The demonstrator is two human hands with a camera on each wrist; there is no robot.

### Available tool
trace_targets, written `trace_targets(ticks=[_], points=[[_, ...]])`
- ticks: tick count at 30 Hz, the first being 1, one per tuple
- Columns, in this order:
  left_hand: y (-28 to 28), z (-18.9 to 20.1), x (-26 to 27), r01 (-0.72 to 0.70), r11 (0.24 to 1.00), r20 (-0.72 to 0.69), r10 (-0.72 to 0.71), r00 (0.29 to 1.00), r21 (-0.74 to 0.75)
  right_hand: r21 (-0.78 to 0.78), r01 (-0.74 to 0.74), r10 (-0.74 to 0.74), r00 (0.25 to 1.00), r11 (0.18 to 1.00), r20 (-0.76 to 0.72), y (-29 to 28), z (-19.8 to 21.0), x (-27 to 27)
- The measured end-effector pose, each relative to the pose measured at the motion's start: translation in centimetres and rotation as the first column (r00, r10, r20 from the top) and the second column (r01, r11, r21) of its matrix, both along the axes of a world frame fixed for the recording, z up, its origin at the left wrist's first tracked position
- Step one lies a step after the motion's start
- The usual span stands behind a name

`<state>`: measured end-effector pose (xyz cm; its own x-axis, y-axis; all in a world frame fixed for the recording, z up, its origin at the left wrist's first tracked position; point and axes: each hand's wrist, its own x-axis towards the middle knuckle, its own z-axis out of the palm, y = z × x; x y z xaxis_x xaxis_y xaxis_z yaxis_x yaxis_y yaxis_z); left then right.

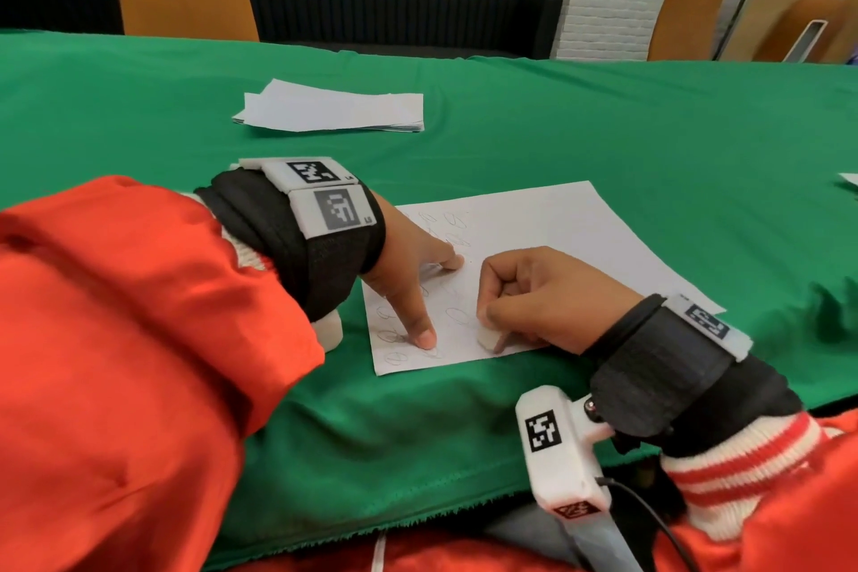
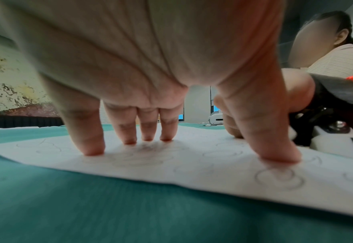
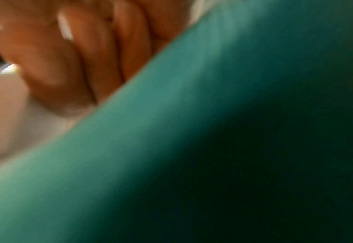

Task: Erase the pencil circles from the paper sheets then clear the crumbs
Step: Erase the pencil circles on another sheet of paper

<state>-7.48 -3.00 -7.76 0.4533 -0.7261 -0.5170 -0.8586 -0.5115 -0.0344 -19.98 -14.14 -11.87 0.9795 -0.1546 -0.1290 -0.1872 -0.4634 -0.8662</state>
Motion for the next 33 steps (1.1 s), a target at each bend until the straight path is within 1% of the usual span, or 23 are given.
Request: trace_targets(ticks=[2, 6, 7, 9, 11, 12, 15, 17, 19, 25, 28, 30, 31, 33], points=[[0.0, 0.1, -0.1, -0.002, 1.000, 0.002, 0.002, 1.000, -0.002, 0.002, 0.028, -0.028, 0.999, 1.000, 0.033, 0.1, -0.1, 0.1], [0.0, 0.1, -0.1, -0.002, 1.000, -0.009, 0.002, 1.000, -0.014, 0.073, -0.069, 0.071, 0.997, 0.995, -0.025, -0.2, 0.3, -0.3], [0.0, 0.1, -0.1, -0.004, 1.000, -0.010, 0.004, 1.000, -0.014, 0.068, -0.077, 0.080, 0.996, 0.995, -0.035, -0.3, 0.4, -0.4], [0.0, 0.1, -0.1, -0.008, 1.000, -0.010, 0.008, 1.000, -0.012, 0.030, -0.030, 0.031, 0.999, 0.999, -0.018, -0.3, 0.2, -0.2], [0.0, 0.1, -0.1, -0.005, 1.000, -0.003, 0.005, 1.000, -0.008, -0.018, 0.034, -0.034, 0.999, 0.999, 0.033, -0.1, -0.2, -0.1], [0.0, 0.1, -0.2, -0.003, 1.000, -0.001, 0.003, 1.000, -0.007, -0.013, 0.041, -0.040, 0.998, 0.999, 0.042, -0.1, -0.2, -0.1], [0.0, 0.2, -0.2, -0.006, 1.000, -0.006, 0.006, 1.000, -0.015, 0.047, -0.014, 0.014, 1.000, 0.999, 0.010, -0.1, -0.1, -0.5], [0.0, 0.2, -0.2, -0.009, 1.000, -0.011, 0.008, 1.000, -0.013, 0.019, -0.057, 0.058, 0.998, 0.998, -0.029, -0.2, 0.3, -0.7], [0.0, 0.1, -0.1, -0.014, 1.000, -0.016, 0.014, 1.000, -0.004, -0.003, -0.053, 0.053, 0.998, 0.999, -0.034, -0.2, 0.3, -0.7], [0.0, 0.1, -0.3, -0.010, 1.000, -0.006, 0.010, 1.000, -0.016, 0.104, 0.037, -0.041, 0.998, 0.994, 0.040, -0.4, -0.3, -0.8], [0.1, 0.2, -0.2, -0.014, 0.999, -0.015, 0.014, 1.000, -0.029, 0.119, 0.174, -0.185, 0.979, 0.978, 0.091, -0.6, -0.2, -0.8], [0.2, 0.2, -0.1, -0.015, 0.999, -0.015, 0.015, 1.000, -0.028, 0.091, 0.290, -0.299, 0.948, 0.953, 0.106, -0.9, 0.0, -0.6], [0.2, 0.2, -0.1, -0.016, 1.000, -0.016, 0.016, 1.000, -0.026, 0.062, 0.327, -0.332, 0.938, 0.943, 0.102, -1.0, 0.1, -0.5], [0.2, 0.2, 0.0, -0.015, 1.000, -0.017, 0.015, 1.000, -0.021, 0.010, 0.348, -0.348, 0.934, 0.937, 0.079, -1.0, 0.2, -0.3]])
